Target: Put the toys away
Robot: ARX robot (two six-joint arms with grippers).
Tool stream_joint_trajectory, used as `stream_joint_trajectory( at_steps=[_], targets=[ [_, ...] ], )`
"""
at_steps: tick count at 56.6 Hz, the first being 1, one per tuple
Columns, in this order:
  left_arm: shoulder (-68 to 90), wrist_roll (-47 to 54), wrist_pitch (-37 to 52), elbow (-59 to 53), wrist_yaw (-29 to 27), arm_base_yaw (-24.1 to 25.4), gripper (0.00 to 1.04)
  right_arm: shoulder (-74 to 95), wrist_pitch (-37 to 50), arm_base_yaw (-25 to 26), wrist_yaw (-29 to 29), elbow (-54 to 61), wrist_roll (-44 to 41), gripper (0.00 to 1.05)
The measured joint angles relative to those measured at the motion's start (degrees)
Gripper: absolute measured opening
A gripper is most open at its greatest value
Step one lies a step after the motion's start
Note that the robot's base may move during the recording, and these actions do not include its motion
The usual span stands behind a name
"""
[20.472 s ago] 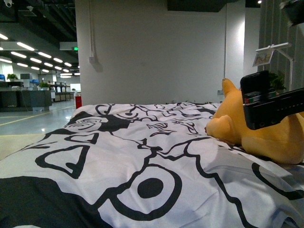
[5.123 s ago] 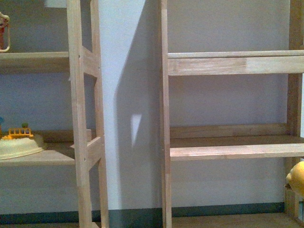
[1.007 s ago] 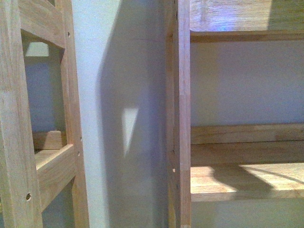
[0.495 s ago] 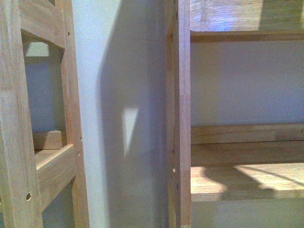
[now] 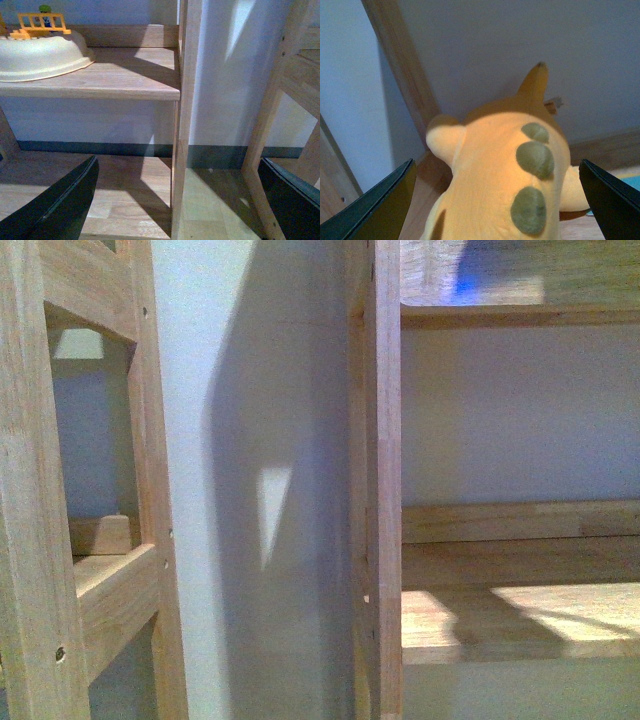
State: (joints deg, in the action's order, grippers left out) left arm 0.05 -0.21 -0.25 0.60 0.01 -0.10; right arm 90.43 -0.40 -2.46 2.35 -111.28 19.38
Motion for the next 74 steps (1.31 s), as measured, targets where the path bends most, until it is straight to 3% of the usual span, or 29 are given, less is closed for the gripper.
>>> stream_joint_trajectory(
  at_steps=[17,30,55,63,74],
  targets=[
    [0.0,0.0,0.0,0.0,0.0,0.0,0.98,-13.9,6.2,2.8,-1.7,10.6,-4.2,0.98],
    [0.0,0.0,0.0,0.0,0.0,0.0,0.98,-33.0,10.1,4.8,-1.8,31.5,-7.4,0.98],
    [0.0,0.0,0.0,0.0,0.0,0.0,0.98,-60.3,6.6,6.8,-1.1,63.3,-7.6,0.98],
    [0.0,0.0,0.0,0.0,0.0,0.0,0.98,-65.1,7.4,3.1,-5.7,73.5,-6.2,0.98],
    [0.0,0.0,0.0,0.0,0.0,0.0,0.98,-72.6,6.6,-8.9,-18.3,86.8,-7.2,0.98]
  ],
)
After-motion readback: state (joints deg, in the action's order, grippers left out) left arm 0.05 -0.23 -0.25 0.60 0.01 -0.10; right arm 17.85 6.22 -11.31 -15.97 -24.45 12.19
